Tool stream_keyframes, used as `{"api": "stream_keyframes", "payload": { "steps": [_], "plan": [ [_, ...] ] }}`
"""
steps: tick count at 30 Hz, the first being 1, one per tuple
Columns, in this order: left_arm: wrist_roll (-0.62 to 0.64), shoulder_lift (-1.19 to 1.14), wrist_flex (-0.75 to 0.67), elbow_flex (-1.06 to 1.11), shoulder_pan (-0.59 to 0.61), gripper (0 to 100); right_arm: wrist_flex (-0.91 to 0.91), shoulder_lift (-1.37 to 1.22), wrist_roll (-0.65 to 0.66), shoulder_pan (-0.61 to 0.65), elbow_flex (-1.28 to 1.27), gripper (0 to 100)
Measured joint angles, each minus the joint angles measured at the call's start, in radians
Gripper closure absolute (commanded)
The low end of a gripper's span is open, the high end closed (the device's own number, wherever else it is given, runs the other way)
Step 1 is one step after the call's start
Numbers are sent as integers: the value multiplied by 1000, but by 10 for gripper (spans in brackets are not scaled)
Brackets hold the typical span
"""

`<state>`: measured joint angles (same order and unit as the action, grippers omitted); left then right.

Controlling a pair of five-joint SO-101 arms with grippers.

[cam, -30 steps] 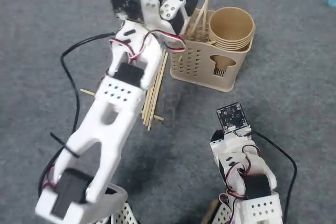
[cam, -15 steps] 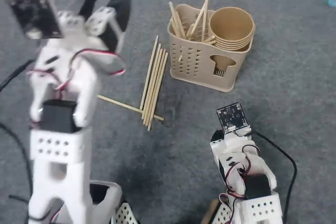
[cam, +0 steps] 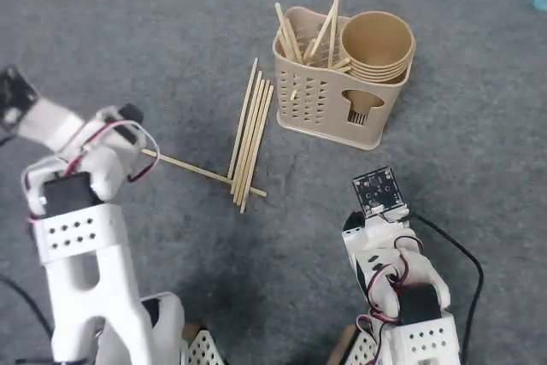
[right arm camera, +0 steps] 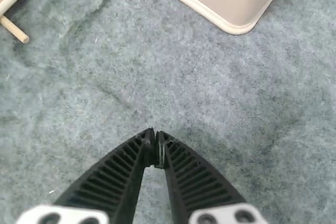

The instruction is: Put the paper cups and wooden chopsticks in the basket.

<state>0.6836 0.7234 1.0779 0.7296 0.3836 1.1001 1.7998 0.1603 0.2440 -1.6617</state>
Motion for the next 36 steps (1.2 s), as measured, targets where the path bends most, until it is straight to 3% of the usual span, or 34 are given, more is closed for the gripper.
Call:
{"api": "stream_keyframes", "payload": {
  "steps": [7, 16, 36],
  "plan": [
    [21, 0, -253, 281, 48, 790, 0, 0, 0, 0, 0, 990],
    [32, -100, -276, 304, 32, 790, 0, 0, 0, 0, 0, 990],
    [101, -945, -259, -227, 37, 794, 0, 0, 0, 0, 0, 990]
  ]
}}
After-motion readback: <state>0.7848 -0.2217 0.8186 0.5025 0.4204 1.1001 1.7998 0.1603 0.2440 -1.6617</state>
